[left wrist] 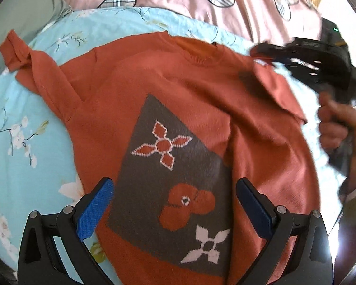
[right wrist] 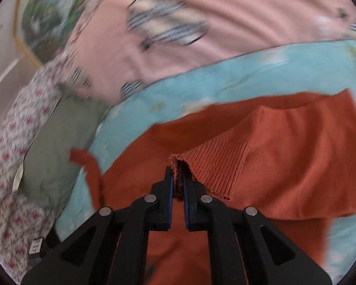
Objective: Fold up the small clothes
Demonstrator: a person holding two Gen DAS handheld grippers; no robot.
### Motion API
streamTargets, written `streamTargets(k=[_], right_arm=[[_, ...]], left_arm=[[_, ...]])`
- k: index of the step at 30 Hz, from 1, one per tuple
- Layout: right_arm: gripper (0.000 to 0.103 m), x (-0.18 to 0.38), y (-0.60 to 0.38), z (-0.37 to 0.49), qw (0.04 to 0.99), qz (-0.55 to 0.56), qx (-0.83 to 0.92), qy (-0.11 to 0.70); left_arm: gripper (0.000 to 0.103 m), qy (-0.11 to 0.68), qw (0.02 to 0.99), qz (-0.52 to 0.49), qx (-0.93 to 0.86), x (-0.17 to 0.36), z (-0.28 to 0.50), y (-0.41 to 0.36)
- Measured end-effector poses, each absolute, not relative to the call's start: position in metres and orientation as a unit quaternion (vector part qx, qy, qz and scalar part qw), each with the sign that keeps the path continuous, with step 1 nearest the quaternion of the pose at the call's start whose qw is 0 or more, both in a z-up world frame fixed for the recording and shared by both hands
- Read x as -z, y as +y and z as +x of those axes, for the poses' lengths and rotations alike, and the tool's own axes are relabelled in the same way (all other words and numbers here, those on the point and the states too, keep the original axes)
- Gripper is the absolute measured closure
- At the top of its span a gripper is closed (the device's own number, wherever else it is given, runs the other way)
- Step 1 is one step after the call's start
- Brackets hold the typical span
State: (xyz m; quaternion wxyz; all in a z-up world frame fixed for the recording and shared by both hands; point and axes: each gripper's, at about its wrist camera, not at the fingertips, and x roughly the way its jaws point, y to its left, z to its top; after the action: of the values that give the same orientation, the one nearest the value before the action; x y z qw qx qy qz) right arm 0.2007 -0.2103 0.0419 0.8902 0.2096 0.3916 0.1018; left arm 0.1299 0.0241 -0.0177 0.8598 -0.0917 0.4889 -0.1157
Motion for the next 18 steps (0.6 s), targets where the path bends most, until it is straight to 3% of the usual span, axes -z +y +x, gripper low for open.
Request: streamTargets(k=[9, 13, 18], right_arm=[[0.094, 0.009, -0.110, 0.248, 0.844, 0.219, -0.190, 0.452], [0.080, 0.024, -0.109, 0.256, 0.822, 0.247, -0.195, 0.474], [0.066, 0.002, -0.145, 0.221, 0.841, 0.272, -0.180, 0.431]], left_arm=[[0.001, 0.482, 0.861, -0.108, 0.117, 0.020, 0.162, 0.041], [0.001, 0.473, 0.866, -0.104, 0.125, 0.017, 0.188, 0.038], [0.001, 0.466, 0.872, -0.088, 0.126, 0.019, 0.245, 0.028]])
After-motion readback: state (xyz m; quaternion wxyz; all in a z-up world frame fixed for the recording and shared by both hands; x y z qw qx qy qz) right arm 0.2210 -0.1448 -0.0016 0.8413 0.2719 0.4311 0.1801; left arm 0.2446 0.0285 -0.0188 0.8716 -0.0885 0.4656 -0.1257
